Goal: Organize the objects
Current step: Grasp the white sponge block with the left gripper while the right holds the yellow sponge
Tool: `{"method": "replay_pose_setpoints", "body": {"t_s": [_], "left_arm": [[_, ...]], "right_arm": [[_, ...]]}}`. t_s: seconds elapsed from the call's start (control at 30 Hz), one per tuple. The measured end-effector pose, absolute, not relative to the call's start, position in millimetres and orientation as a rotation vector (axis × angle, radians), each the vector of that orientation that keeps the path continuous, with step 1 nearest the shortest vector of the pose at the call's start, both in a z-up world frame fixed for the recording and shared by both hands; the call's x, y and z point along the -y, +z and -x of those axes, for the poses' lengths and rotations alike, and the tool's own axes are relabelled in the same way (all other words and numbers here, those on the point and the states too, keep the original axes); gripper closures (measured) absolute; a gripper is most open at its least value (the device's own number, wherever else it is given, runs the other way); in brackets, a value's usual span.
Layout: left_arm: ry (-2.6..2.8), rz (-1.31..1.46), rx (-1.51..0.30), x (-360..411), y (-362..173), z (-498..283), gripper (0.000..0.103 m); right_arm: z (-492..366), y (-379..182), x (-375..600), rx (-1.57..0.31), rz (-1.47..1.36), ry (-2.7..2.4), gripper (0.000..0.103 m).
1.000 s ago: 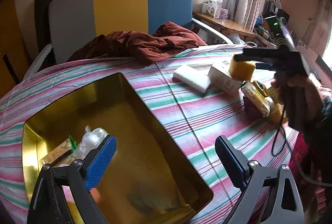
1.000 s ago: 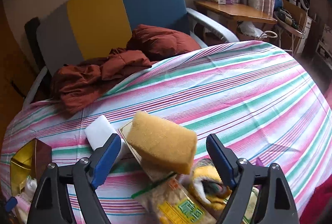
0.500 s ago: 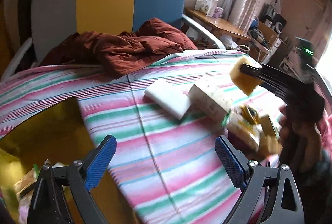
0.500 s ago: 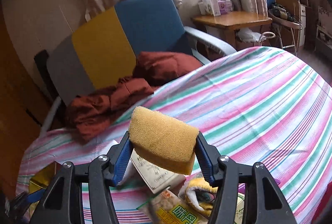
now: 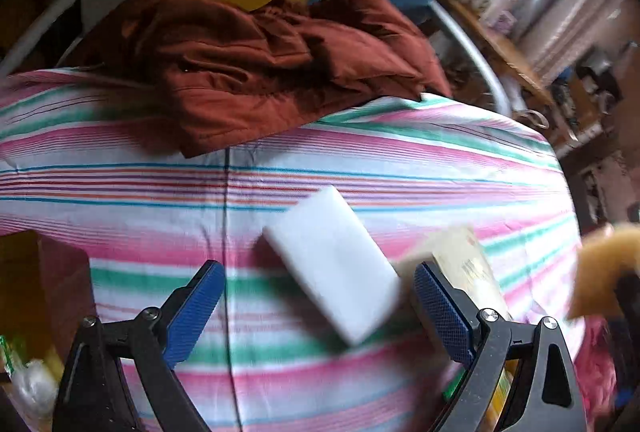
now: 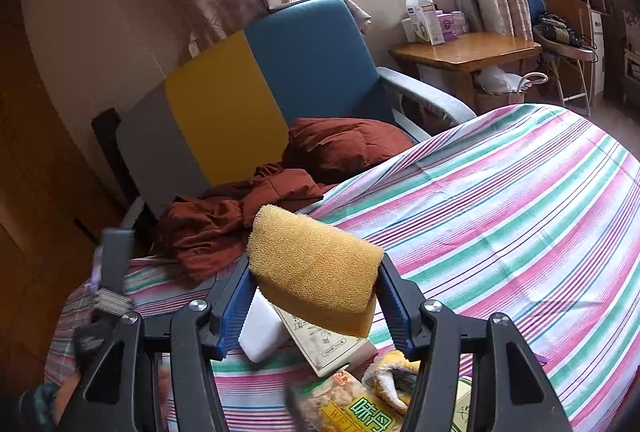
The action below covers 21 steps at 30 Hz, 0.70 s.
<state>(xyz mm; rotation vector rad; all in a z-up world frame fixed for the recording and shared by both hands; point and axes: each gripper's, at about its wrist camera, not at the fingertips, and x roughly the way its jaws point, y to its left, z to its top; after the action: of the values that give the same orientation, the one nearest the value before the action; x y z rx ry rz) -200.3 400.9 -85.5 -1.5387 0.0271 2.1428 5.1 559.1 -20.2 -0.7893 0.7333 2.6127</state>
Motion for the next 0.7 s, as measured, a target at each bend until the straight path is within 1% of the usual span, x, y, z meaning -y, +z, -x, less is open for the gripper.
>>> {"method": "replay_pose_setpoints", "body": {"t_s": [0.13,0.23,0.33,0.37,0.43,0.5,0.57,0.63,0.7], "left_arm": [[2.159,1.61,0.006,-413,-99,215,0.007],[2.166,1.672,-0.054,-424,-112,222,0.008],[2.19,1.647,-0.155,-432,-114,217,0.007],[2.189,1.632,-0.187,-433,-115,214,0.009],[2.19,1.582,-0.215,-428,-113,208,0.013],[2.165,1.549,-0.238,-422,-112,203,0.019],[2.133,1.529,-0.254,-416,-109,196,0.032],[2.098,1.52,-0.264,-408,-107,189,0.036],[2.09,1.51,-0.272,-401,-106,182,0.037]], "right_arm": [[-5,-21,-561,-0.751,0.788,2.616,0.044],[-6,-21,-561,-0.752,0.786,2.621,0.044],[-6,-21,-561,-0.75,0.79,2.622,0.044],[-6,-22,-561,-0.748,0.793,2.622,0.044],[-6,-22,-561,-0.744,0.793,2.624,0.044],[-6,-22,-560,-0.735,0.796,2.624,0.044],[-5,-24,-559,-0.731,0.804,2.623,0.044],[-4,-26,-558,-0.726,0.816,2.618,0.044],[-3,-27,-558,-0.722,0.825,2.614,0.044]]}}
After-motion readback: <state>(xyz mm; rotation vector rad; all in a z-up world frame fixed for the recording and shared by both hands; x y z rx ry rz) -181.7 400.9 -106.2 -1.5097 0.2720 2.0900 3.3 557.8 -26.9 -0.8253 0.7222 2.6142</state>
